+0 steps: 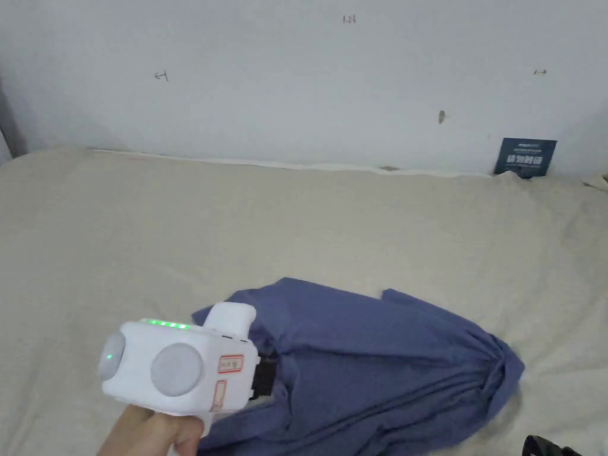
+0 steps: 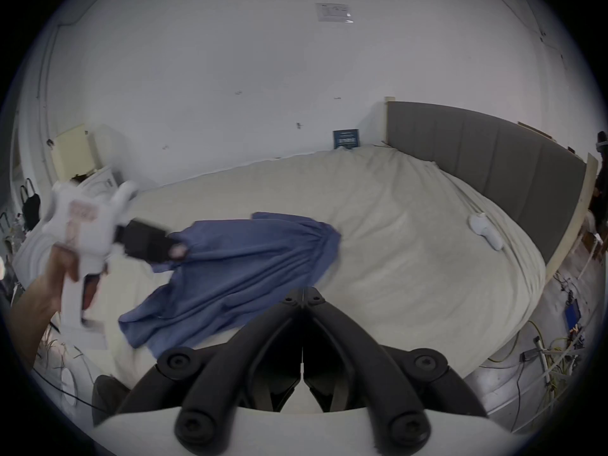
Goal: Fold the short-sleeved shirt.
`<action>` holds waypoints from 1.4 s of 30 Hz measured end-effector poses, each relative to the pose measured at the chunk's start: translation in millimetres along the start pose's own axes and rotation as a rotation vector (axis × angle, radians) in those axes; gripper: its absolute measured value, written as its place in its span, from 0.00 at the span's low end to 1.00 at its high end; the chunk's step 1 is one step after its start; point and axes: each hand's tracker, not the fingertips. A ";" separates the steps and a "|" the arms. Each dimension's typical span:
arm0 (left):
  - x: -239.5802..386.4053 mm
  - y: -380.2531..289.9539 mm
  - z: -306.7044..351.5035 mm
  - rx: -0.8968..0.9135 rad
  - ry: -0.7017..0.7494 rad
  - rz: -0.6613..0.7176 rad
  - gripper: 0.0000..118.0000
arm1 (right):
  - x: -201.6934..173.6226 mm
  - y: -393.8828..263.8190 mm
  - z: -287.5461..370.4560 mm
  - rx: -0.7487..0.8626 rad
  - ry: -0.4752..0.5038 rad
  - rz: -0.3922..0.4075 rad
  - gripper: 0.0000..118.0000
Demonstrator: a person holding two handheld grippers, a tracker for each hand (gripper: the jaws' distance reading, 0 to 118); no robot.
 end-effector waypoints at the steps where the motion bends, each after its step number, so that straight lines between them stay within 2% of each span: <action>1: -22.9 -15.8 15.3 0.033 0.065 0.020 0.00 | -7.8 -1.9 0.6 -0.010 0.021 0.005 0.01; 5: -75.6 -66.9 46.1 0.016 0.256 0.075 0.00 | -35.8 -9.2 3.2 -0.033 0.077 0.039 0.01; 7: -91.8 -86.5 55.2 0.006 0.277 0.081 0.00 | -49.2 -14.0 7.4 -0.029 0.078 0.075 0.01; 12: -101.6 -105.1 39.9 -0.013 0.249 0.098 0.00 | -68.2 -20.2 9.6 -0.059 0.106 0.106 0.01; 13: -100.3 -104.9 31.5 -0.019 0.253 0.099 0.08 | -70.4 -20.8 10.2 -0.063 0.107 0.110 0.01; 14: -98.1 -101.6 22.9 -0.001 0.266 0.092 0.65 | -71.9 -21.2 10.7 -0.065 0.109 0.113 0.01; 15: -99.9 -96.9 10.6 -0.056 0.290 0.067 1.00 | -73.5 -21.8 10.4 -0.068 0.109 0.118 0.01; 16: -87.2 -102.2 1.4 0.017 0.207 -0.015 0.94 | -74.9 -21.7 10.0 -0.074 0.107 0.125 0.01; 18: -73.7 -102.8 -19.6 -0.040 0.258 -0.012 0.95 | -76.5 -22.0 7.2 -0.083 0.101 0.138 0.01; 19: -89.2 -79.0 -18.6 -0.040 0.255 -0.015 0.95 | -77.0 -22.0 5.1 -0.088 0.098 0.141 0.01; 22: -87.2 -66.7 -42.6 -0.047 0.231 -0.041 0.95 | -77.8 -20.9 -3.8 -0.105 0.089 0.144 0.01; 24: -86.9 -67.0 -55.7 -0.062 0.249 -0.073 0.88 | -78.3 -19.5 -9.1 -0.116 0.085 0.149 0.01; 25: -84.9 -69.0 -55.7 -0.073 0.227 -0.102 0.71 | -78.9 -18.7 -12.0 -0.121 0.085 0.152 0.01; 26: -82.0 -70.1 -52.0 -0.038 0.205 -0.113 0.15 | -79.8 -17.6 -15.3 -0.128 0.088 0.158 0.01; 27: -81.3 -71.9 -48.1 -0.034 0.171 -0.117 0.00 | -81.1 -16.5 -19.3 -0.133 0.094 0.169 0.01; 28: -78.6 -77.7 -42.4 0.023 0.167 -0.078 0.00 | -83.0 -15.3 -23.5 -0.136 0.090 0.182 0.01; 29: -75.7 -76.5 -38.8 0.028 0.196 -0.095 0.00 | -84.7 -13.6 -28.1 -0.140 0.092 0.192 0.01; 30: -74.9 -76.9 -37.4 -0.044 0.152 -0.075 0.00 | -87.5 -10.4 -34.6 -0.144 0.098 0.198 0.01; 32: -84.7 -77.9 -36.7 -0.012 0.099 -0.031 0.00 | -95.6 -1.1 -50.5 -0.154 0.116 0.207 0.01; 35: -95.7 -77.4 -34.6 -0.005 0.096 0.001 0.00 | -117.9 19.5 -82.6 -0.141 0.139 0.269 0.01; 39: -101.5 -74.2 -30.2 -0.012 0.043 0.013 0.00 | -153.8 63.9 -164.2 -0.221 0.213 0.338 0.01; 42: -103.9 -73.1 -28.1 -0.026 0.026 0.007 0.00 | -184.1 100.4 -234.8 -0.237 0.173 0.388 0.01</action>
